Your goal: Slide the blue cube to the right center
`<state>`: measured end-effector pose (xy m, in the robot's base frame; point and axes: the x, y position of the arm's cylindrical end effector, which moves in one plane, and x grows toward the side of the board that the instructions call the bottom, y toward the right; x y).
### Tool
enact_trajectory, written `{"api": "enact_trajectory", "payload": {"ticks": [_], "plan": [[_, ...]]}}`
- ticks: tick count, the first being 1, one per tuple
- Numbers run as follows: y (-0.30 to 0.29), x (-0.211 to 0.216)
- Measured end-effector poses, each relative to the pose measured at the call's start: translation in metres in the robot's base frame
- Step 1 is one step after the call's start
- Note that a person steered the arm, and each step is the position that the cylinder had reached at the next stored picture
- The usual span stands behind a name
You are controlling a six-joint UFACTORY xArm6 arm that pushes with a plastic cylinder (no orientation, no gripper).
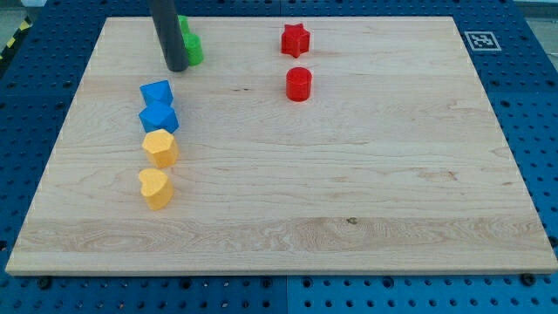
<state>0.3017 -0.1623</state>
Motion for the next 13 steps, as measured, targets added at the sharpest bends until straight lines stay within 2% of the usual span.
{"api": "enact_trajectory", "payload": {"ticks": [1,2,3,4,6,8,9,12,13], "plan": [[-0.006,-0.016],[-0.013,0.011],[0.011,0.046],[0.063,0.048],[0.071,0.047],[-0.025,0.033],[-0.042,0.042],[-0.059,0.129],[-0.048,0.131]]}}
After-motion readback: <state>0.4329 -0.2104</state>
